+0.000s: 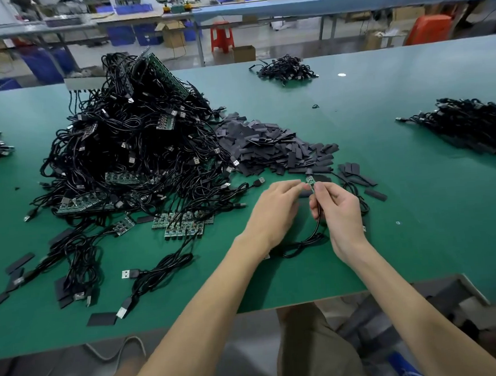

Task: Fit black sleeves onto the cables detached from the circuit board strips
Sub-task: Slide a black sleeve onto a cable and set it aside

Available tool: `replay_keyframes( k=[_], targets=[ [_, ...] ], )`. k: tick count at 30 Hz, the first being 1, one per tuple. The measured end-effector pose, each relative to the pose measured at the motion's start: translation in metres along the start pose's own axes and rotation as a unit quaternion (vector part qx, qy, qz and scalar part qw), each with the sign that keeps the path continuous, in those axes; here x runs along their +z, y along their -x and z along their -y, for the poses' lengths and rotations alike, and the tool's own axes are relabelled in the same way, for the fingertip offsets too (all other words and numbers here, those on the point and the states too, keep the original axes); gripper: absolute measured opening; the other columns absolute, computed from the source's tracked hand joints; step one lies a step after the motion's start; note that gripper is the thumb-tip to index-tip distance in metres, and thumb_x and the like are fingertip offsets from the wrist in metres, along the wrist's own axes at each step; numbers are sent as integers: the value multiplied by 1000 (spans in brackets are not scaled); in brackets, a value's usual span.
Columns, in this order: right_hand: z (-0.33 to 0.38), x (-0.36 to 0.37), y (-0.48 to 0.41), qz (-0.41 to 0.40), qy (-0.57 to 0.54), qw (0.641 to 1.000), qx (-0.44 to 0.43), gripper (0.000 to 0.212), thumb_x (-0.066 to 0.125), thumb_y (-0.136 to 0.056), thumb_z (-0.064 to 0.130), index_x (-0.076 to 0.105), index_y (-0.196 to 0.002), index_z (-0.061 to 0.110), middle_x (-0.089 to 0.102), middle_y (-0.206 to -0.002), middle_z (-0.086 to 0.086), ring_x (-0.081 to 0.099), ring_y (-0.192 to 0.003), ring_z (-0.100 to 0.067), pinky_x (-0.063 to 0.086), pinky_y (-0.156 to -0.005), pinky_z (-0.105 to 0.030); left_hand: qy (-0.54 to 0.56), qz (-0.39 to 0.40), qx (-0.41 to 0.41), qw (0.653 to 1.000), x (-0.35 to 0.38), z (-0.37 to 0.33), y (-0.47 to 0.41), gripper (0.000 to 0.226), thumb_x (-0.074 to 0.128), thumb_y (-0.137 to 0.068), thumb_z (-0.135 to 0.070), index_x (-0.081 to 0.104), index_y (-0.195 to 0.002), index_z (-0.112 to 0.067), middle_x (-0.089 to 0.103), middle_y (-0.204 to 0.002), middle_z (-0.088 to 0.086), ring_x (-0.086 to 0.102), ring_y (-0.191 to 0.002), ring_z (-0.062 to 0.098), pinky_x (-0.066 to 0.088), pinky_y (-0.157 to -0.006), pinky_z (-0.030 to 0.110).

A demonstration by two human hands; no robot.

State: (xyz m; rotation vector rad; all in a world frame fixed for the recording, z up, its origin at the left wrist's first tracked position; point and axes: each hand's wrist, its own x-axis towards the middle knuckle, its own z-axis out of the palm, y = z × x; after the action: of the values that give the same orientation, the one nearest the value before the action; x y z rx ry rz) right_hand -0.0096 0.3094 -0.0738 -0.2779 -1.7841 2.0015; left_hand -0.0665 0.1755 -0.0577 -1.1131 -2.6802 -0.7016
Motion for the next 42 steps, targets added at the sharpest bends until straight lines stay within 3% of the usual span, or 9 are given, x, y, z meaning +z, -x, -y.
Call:
replay_keyframes(
  k=[5,10,16,19,22,31,33,36,42],
  targets=[
    [-1,0,-1,-3,3,1000,2,24,56,-105,17,70,-92,2,58,-64,2,48,-56,-9,42,-55,-20,-95,-6,-54,994,15,-7,-18,27,50,-105,-33,70,-120,-23,61,-111,2,50,-112,25,40,-95,35],
    [-1,0,-1,5,8,1000,2,23,55,-106,17,73,-98,5,60,-63,4,50,-56,-8,44,-55,-19,-150,-29,-39,988,15,-2,-14,29,44,-107,-30,68,-113,-14,64,-109,6,55,-107,27,39,-93,35],
    [-2,-2,0,25,11,1000,0,22,54,-106,18,75,-101,11,63,-69,3,55,-60,-7,44,-55,-17,123,-96,-116,981,5,8,15,16,59,-102,-25,68,-100,-12,65,-96,1,61,-87,17,49,-81,33],
    [-2,-2,0,57,36,998,-5,20,58,-104,19,77,-100,15,66,-71,2,57,-62,-8,45,-55,-19,248,-77,-142,955,1,14,29,9,61,-102,-24,64,-95,-18,72,-80,-6,67,-73,5,50,-72,19],
    [-2,-1,0,77,63,995,-4,17,62,-102,19,76,-93,17,69,-71,1,60,-62,-11,48,-58,-22,294,-75,-155,940,0,18,31,10,59,-103,-21,64,-94,-19,75,-71,-8,67,-70,-2,43,-69,9],
    [1,1,3,96,110,989,5,13,64,-99,12,72,-90,9,75,-72,-9,65,-57,-17,48,-52,-24,286,-60,-131,947,2,15,29,7,59,-102,-17,58,-95,-17,70,-74,-3,64,-67,4,47,-69,16],
    [0,1,3,86,117,989,3,14,64,-99,12,71,-88,9,74,-71,-8,66,-57,-17,48,-51,-25,247,-60,-101,962,2,13,30,4,63,-99,-17,59,-102,-17,67,-89,-6,60,-74,2,46,-72,15],
    [-1,0,2,73,111,991,5,13,64,-99,12,71,-88,7,74,-71,-9,64,-56,-19,46,-49,-24,164,-70,-54,983,4,10,32,21,65,-98,-17,63,-119,-14,61,-109,-4,60,-88,11,50,-83,27],
    [-2,-1,0,80,104,991,3,13,68,-97,16,74,-88,8,74,-71,-10,65,-57,-20,47,-48,-24,38,-110,-39,992,6,2,37,30,60,-102,-25,66,-128,-12,64,-110,4,61,-99,24,54,-80,43]
  ],
)
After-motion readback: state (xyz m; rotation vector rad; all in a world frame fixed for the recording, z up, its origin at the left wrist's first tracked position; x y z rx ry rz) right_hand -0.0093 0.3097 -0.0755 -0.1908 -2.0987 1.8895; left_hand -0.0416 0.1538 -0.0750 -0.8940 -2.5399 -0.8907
